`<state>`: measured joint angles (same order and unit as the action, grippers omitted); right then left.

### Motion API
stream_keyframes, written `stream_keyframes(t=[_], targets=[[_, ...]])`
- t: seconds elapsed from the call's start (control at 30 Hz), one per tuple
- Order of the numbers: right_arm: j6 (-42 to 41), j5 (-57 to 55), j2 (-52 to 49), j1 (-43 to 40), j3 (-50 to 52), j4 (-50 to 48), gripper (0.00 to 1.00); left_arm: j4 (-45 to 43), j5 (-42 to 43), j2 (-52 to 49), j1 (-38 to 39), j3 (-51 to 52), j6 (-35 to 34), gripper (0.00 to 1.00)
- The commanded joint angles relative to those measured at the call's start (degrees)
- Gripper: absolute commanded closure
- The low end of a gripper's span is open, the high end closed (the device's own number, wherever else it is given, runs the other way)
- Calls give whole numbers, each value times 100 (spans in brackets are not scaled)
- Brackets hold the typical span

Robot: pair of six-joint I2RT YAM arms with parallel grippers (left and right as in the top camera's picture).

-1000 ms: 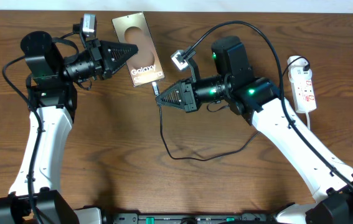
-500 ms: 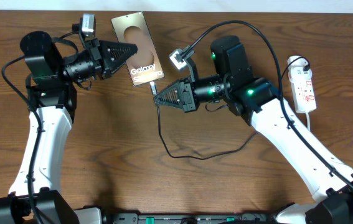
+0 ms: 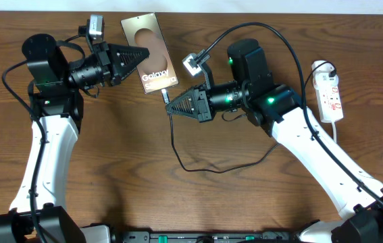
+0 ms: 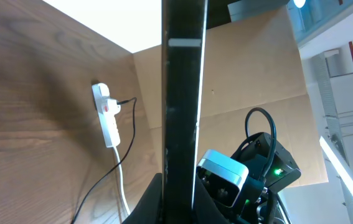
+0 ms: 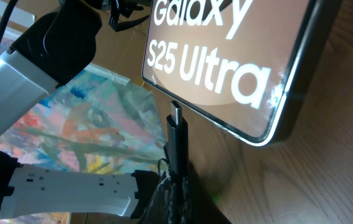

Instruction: Plug charger to phone and switch on socket

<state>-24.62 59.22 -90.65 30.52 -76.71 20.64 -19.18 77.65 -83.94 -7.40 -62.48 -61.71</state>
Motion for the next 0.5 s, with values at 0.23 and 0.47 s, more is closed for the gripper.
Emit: stream_keyframes(t=[0.23, 0.47], targets=[[-59, 87, -50, 33, 13, 0, 99, -68, 31, 68, 9, -160, 4, 93], [-61, 74, -136, 33, 37, -7, 99, -68, 11, 68, 9, -160, -37, 93]])
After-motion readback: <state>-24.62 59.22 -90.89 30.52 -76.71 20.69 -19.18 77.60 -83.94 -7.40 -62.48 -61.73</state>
